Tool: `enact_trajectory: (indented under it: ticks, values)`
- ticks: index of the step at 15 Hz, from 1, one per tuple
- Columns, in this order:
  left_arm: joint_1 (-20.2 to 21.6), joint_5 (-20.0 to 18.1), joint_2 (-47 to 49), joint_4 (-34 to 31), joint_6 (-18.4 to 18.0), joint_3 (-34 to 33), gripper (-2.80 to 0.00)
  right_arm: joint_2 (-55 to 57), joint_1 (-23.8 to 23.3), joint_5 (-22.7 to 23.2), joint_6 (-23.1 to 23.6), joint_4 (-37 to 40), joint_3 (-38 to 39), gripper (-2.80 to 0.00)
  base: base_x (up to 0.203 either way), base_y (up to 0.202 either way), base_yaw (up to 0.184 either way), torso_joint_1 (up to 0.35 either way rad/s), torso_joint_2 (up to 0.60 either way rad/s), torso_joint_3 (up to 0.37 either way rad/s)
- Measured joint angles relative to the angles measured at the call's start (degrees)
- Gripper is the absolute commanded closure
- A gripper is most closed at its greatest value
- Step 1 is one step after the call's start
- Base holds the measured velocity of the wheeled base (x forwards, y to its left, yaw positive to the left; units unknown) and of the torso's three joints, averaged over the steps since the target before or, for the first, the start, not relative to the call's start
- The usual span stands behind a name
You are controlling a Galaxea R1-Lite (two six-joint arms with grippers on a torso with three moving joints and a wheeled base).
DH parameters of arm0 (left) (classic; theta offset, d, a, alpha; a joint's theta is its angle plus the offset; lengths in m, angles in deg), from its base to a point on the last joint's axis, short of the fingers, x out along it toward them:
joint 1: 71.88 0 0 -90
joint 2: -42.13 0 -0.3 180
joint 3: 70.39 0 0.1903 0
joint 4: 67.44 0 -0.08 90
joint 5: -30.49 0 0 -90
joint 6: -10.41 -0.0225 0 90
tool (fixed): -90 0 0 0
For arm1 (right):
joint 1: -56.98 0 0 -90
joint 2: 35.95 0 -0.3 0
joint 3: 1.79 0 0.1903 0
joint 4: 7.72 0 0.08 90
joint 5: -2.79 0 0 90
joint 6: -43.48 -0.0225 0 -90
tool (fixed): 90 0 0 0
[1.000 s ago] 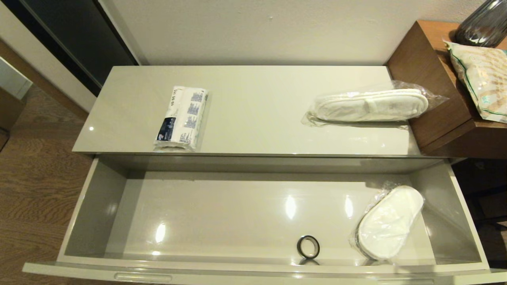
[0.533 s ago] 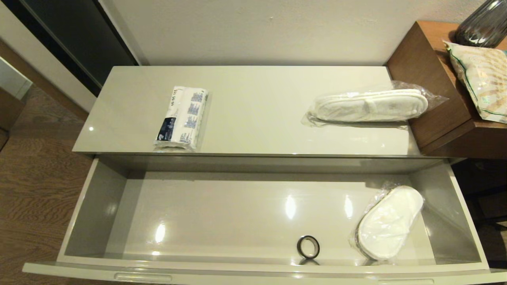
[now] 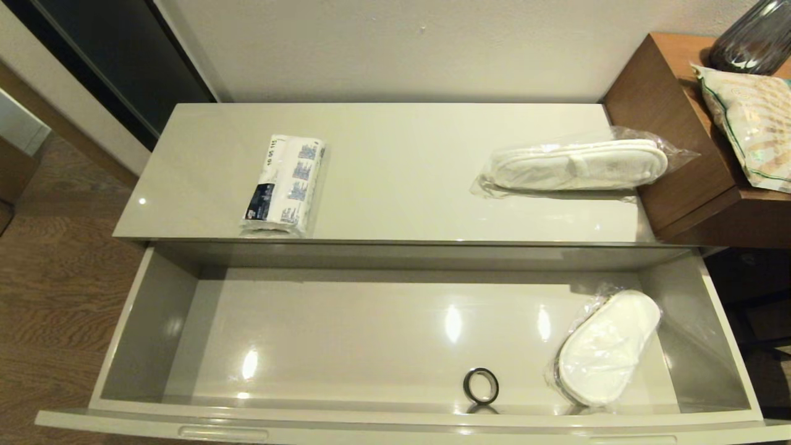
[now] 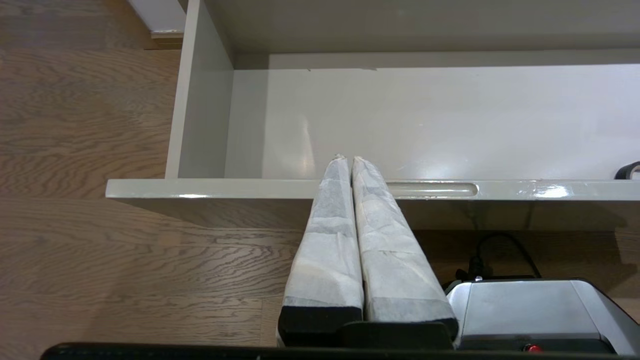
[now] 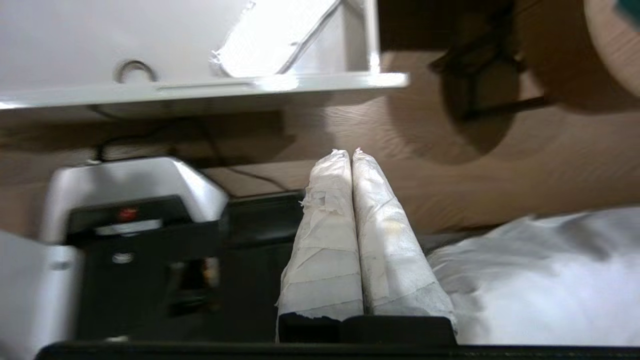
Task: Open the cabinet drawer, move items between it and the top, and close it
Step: Pick up the tissue on the table
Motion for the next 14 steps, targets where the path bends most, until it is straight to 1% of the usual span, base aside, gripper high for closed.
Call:
enact_trajectory:
  ticks: [1,2,3,5,6,8,10,12,13,14]
  values:
    - [0.0,0.0,0.0,0.0,0.0,0.0,0.0,-1.3,0.3,-0.2,0.8,-0.1,1.2,0.0,0.0,0.0,0.0,0.0,0.0,0.0]
    - [0.0,0.0,0.0,0.0,0.0,0.0,0.0,-2.8,0.5,0.3,1.4,-0.8,2.9,0.0,0.0,0.0,0.0,0.0,0.0,0.0]
    - [0.0,0.0,0.0,0.0,0.0,0.0,0.0,-5.0,0.5,1.6,2.6,-2.9,6.1,0.0,0.0,0.0,0.0,0.0,0.0,0.0]
    - [0.0,0.0,0.0,0.0,0.0,0.0,0.0,-8.7,0.6,4.1,4.3,-11.8,15.3,0.0,0.0,0.0,0.0,0.0,0.0,0.0]
    - [0.0,0.0,0.0,0.0,0.0,0.0,0.0,-10.0,0.6,4.7,3.9,-17.5,20.8,0.0,0.0,0.0,0.0,0.0,0.0,0.0]
    - [0.0,0.0,0.0,0.0,0.0,0.0,0.0,-11.5,0.6,5.3,1.6,-30.3,32.8,0.0,0.0,0.0,0.0,0.0,0.0,0.0]
    - [0.0,0.0,0.0,0.0,0.0,0.0,0.0,-12.3,0.6,5.9,0.1,-46.1,46.3,0.0,0.0,0.0,0.0,0.0,0.0,0.0]
    - [0.0,0.0,0.0,0.0,0.0,0.0,0.0,-12.7,0.6,7.6,0.7,-62.7,59.1,0.0,0.0,0.0,0.0,0.0,0.0,0.0]
    - [0.0,0.0,0.0,0.0,0.0,0.0,0.0,-12.8,0.6,8.8,1.3,-70.1,63.8,0.0,0.0,0.0,0.0,0.0,0.0,0.0]
    - [0.0,0.0,0.0,0.0,0.0,0.0,0.0,-12.9,0.6,10.0,1.5,-75.3,66.2,0.0,0.0,0.0,0.0,0.0,0.0,0.0]
